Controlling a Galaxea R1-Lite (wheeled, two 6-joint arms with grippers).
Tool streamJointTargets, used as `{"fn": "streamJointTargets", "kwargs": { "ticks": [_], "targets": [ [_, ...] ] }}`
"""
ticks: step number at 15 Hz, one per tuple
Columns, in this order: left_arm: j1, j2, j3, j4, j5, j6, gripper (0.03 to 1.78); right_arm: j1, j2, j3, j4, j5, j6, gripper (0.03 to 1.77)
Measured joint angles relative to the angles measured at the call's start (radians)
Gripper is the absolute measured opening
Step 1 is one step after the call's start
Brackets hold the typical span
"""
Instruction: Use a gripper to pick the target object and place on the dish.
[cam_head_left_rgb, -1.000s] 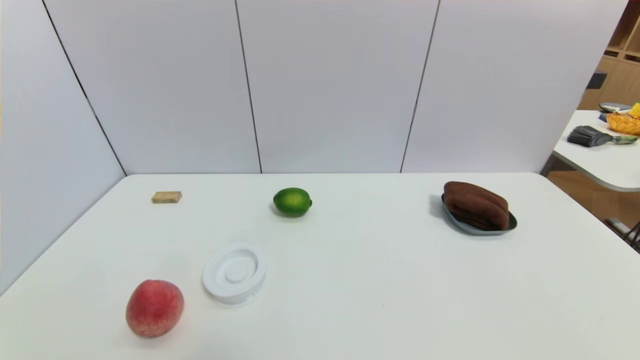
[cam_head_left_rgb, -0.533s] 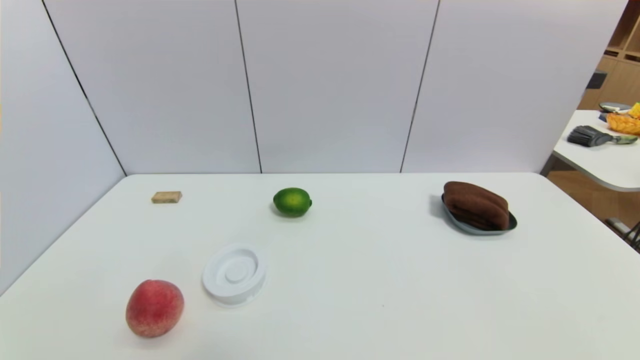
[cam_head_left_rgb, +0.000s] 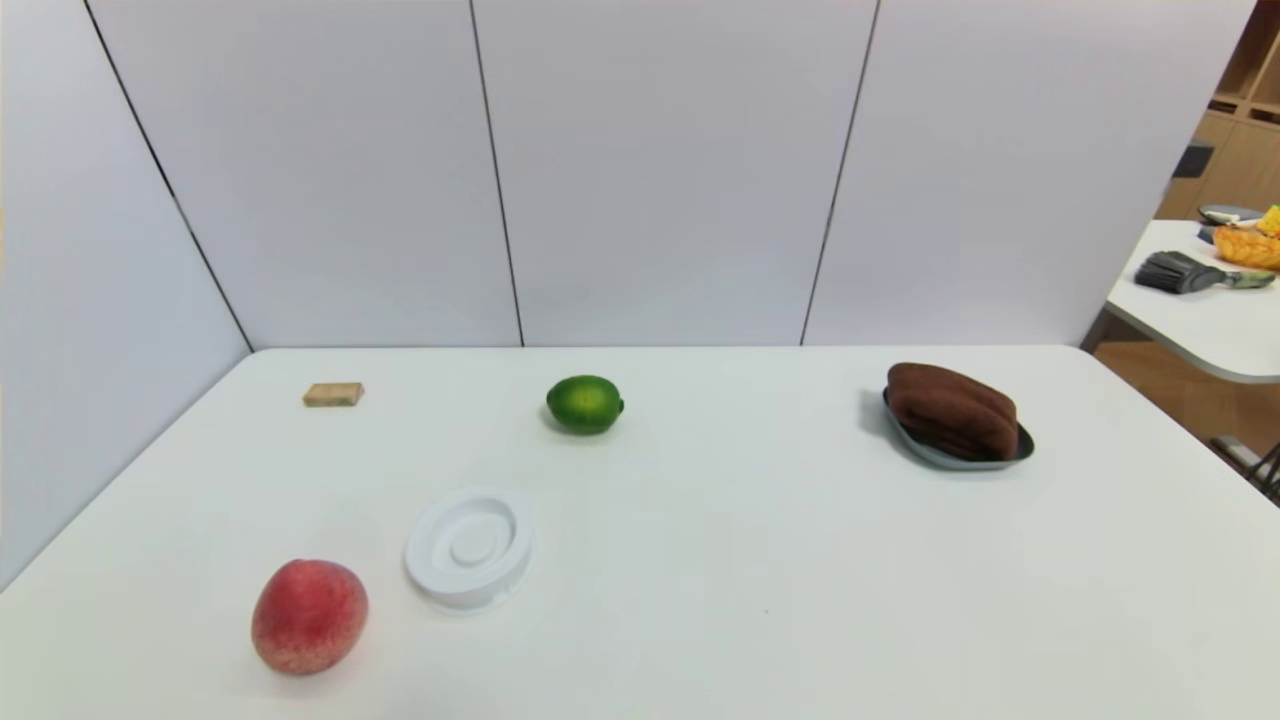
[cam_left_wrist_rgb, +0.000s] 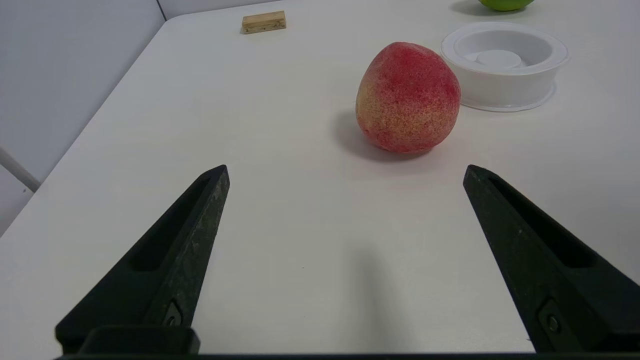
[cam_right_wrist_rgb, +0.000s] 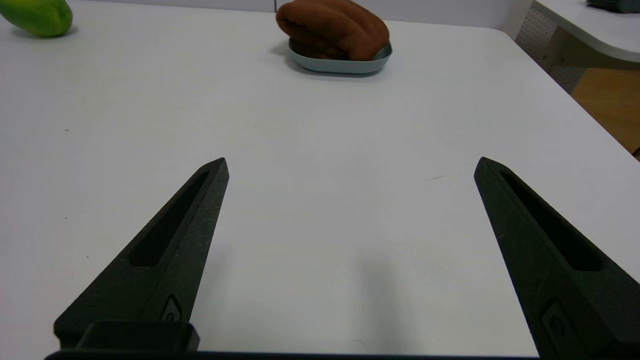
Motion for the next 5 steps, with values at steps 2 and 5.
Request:
{"fn": "streamJointTargets", "kwargs": {
  "ticks": [2,5],
  "targets": [
    [0.000,0.000,0.000,0.000,0.000,0.000,1.69,0.000,0.000,0.000,0.000,-0.004,0.005,1.70],
    [0.000,0.000,0.000,0.000,0.000,0.000,1.69,0.000,0.000,0.000,0.000,-0.006,0.015,1.70]
  ]
}}
